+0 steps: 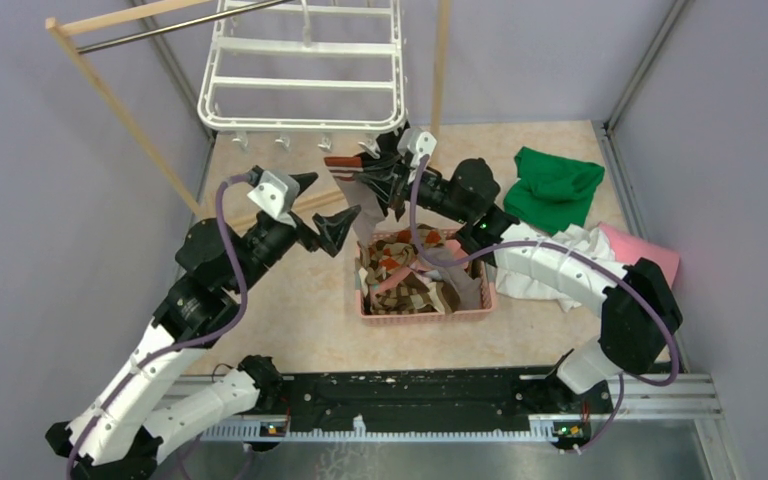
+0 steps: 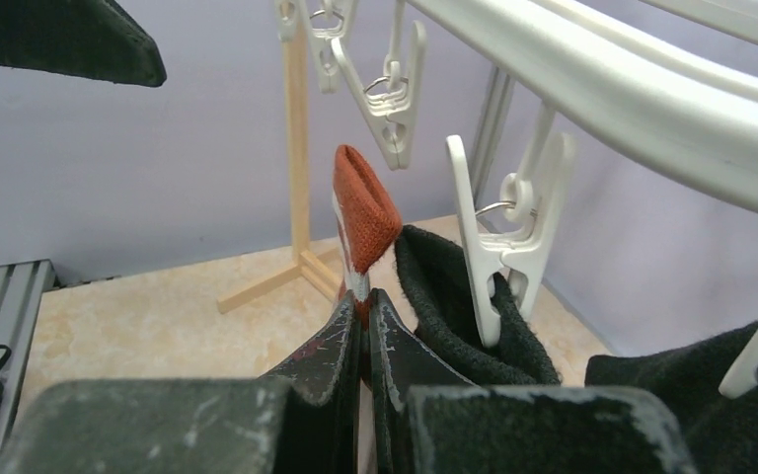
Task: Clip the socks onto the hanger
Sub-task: Adjust the sock.
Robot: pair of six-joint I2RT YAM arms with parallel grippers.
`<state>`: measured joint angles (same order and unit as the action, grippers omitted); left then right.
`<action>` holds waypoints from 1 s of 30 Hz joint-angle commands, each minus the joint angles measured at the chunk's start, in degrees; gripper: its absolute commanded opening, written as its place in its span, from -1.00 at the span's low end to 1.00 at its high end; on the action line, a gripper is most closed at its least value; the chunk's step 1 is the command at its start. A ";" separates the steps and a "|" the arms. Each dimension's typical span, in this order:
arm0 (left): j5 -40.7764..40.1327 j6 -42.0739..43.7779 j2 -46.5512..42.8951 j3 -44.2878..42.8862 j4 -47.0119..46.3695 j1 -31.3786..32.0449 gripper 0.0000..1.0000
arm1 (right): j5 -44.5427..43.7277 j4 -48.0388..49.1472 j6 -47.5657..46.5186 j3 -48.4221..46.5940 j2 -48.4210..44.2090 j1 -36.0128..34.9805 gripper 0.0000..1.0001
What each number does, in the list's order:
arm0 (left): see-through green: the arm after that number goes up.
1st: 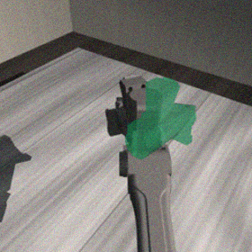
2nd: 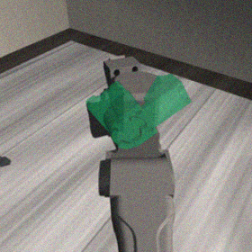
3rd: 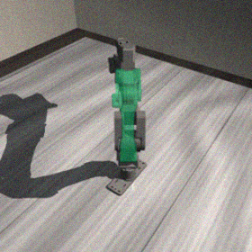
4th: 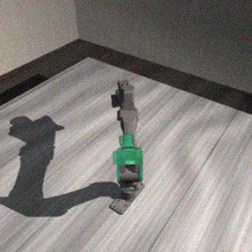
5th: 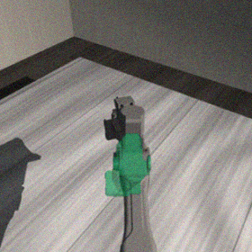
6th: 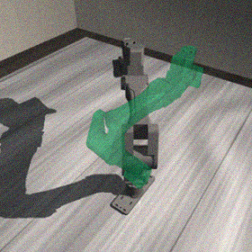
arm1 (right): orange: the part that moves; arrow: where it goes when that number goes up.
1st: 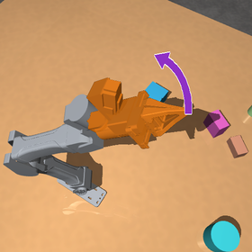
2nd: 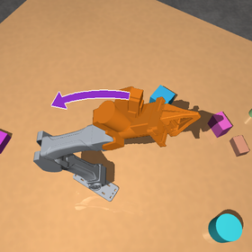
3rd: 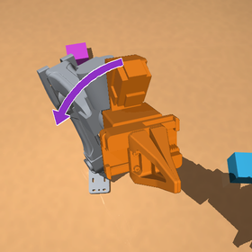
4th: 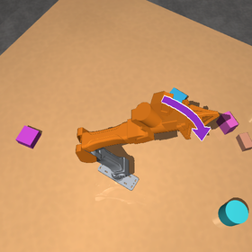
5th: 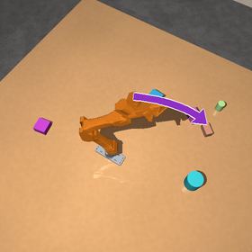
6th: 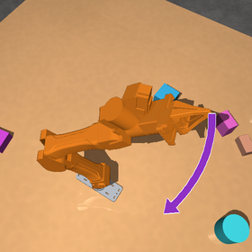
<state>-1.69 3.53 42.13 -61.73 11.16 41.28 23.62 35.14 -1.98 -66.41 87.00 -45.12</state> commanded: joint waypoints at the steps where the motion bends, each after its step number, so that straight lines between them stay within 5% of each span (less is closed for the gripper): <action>1: 7.96 -2.76 3.74 -4.34 -2.29 -3.43 0.98 | -0.21 3.41 -0.13 0.57 -1.67 0.82 -1.00; 7: 30.26 -10.69 9.48 -7.31 -2.33 -21.44 0.98 | -0.34 3.43 -0.64 2.06 -2.70 1.31 -1.00; 15: 46.18 -20.26 6.34 4.33 -21.14 -30.68 0.96 | 0.83 5.01 -1.20 3.91 -3.45 1.98 -1.00; 21: 44.64 -19.24 2.14 16.20 -40.07 -31.67 0.92 | 1.79 5.82 -1.19 4.50 -3.63 2.51 -1.00; 30: 42.34 -19.27 3.38 21.57 -51.74 -31.94 0.79 | 3.80 8.03 -0.63 5.84 -4.32 3.27 -1.00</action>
<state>40.86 -15.14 45.25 -41.91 -29.65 9.85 25.19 38.74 -2.59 -61.12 85.58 -42.70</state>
